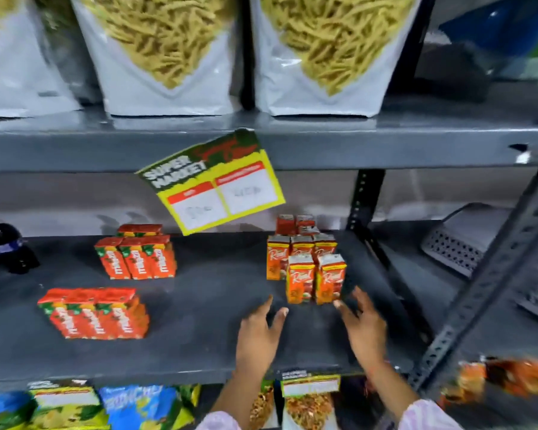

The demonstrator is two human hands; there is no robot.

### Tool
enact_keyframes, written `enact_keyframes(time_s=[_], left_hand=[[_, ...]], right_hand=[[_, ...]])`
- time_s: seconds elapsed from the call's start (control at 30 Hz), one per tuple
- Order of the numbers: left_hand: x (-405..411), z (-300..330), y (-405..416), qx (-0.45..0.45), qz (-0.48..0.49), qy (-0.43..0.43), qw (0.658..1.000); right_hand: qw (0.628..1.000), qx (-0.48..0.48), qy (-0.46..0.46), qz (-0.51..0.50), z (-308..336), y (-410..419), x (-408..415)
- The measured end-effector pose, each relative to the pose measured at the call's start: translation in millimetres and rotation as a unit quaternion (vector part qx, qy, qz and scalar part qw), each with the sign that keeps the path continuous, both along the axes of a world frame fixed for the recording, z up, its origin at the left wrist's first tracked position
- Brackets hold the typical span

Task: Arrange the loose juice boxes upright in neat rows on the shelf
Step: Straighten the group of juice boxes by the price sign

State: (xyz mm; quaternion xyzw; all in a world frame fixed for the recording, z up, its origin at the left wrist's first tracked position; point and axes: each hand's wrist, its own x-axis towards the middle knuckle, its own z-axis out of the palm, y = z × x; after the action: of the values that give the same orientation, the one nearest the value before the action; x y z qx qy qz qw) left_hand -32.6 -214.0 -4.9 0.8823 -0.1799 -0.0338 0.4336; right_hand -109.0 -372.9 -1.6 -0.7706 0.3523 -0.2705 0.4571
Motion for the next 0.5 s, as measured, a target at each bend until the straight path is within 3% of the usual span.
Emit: enact_keyframes(time_s=[0.27, 0.5], left_hand=[[31.5, -4.4, -46.0, -0.029, -0.008, 0.055, 0.998], [28.0, -9.1, -60.4, -0.059, 0.024, 0.032, 0.997]], right_hand=[[0.988, 0.073, 0.086, 0.109, -4.2, -40.1, 32.2], [0.986, 0.082, 0.053, 0.132, -3.4, -24.9, 42.4]])
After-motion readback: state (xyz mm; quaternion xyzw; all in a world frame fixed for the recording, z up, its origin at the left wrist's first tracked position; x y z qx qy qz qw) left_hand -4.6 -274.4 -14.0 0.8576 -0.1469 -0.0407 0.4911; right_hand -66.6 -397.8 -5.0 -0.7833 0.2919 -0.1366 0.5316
